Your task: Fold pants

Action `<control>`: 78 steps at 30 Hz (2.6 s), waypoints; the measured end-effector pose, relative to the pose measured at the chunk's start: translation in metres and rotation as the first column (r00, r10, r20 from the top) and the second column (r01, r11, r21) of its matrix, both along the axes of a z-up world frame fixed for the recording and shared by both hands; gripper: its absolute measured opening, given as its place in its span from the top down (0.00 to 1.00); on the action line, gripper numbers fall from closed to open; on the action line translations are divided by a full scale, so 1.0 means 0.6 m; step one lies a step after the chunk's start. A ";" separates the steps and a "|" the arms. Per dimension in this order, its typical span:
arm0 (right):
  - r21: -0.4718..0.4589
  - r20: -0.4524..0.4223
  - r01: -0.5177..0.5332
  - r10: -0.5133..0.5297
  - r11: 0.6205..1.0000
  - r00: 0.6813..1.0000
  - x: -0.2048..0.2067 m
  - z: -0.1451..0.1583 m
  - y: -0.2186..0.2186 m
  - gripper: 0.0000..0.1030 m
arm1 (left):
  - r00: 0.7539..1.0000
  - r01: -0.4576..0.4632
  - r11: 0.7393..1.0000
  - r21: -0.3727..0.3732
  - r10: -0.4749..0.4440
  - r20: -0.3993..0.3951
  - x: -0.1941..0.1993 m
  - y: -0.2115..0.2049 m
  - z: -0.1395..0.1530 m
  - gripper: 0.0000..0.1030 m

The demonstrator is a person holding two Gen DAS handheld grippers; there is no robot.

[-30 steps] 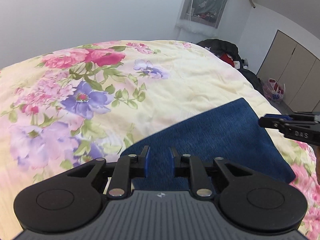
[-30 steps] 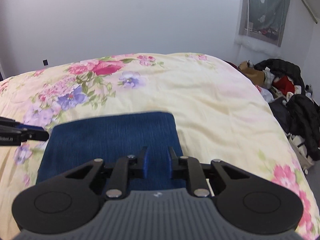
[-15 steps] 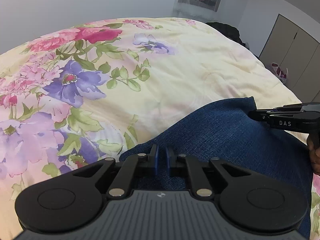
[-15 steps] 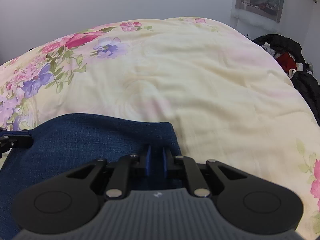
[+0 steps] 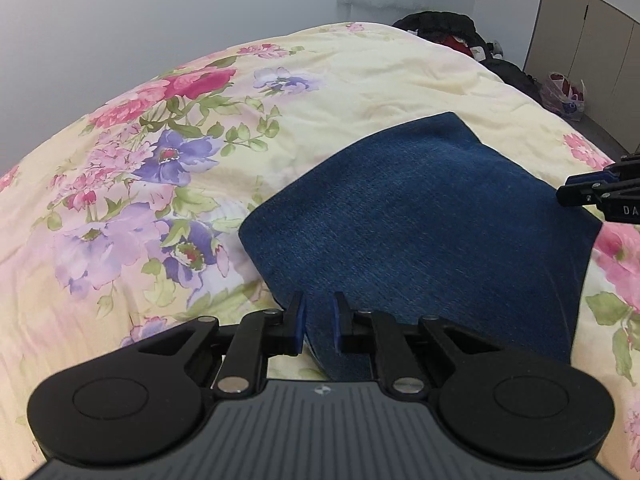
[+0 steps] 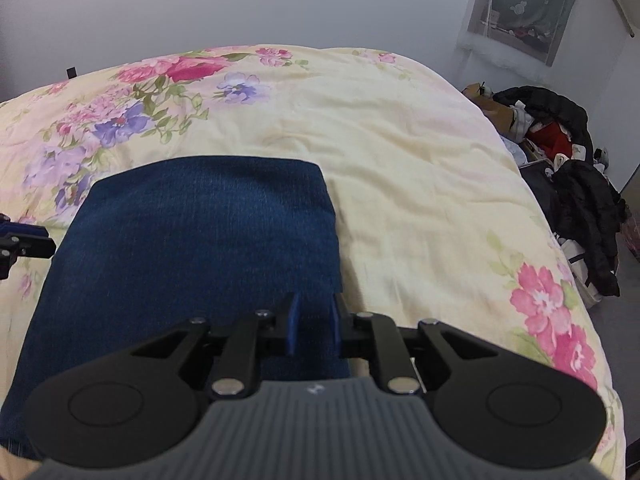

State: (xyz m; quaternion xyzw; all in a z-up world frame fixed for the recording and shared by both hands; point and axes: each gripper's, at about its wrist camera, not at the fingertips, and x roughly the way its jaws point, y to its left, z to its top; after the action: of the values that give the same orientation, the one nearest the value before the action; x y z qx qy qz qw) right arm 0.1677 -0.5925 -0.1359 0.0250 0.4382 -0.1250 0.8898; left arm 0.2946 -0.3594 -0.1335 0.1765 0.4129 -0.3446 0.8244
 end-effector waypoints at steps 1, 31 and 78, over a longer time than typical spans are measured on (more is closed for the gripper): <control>-0.003 -0.001 -0.006 0.006 1.000 1.000 -0.013 0.001 0.004 0.91 | 1.000 0.006 1.000 -0.005 -0.006 -0.010 -0.008 0.000 0.002 0.86; 0.710 0.009 0.302 -0.436 0.636 0.900 -0.144 -0.126 -0.113 0.32 | 0.846 -0.398 0.852 -0.339 0.199 -0.494 0.045 0.163 -0.059 0.44; 0.683 0.309 -0.062 -0.210 0.728 0.928 -0.103 0.033 0.146 0.74 | 0.867 -0.452 0.838 -0.307 0.331 -0.372 0.045 0.333 0.087 0.80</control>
State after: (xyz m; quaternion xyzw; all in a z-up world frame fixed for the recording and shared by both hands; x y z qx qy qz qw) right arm 0.1058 -0.5048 -0.1158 0.3899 0.2785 0.0153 0.8776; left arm 0.3213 -0.1597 -0.0812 -0.1329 0.4866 -0.2634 0.8223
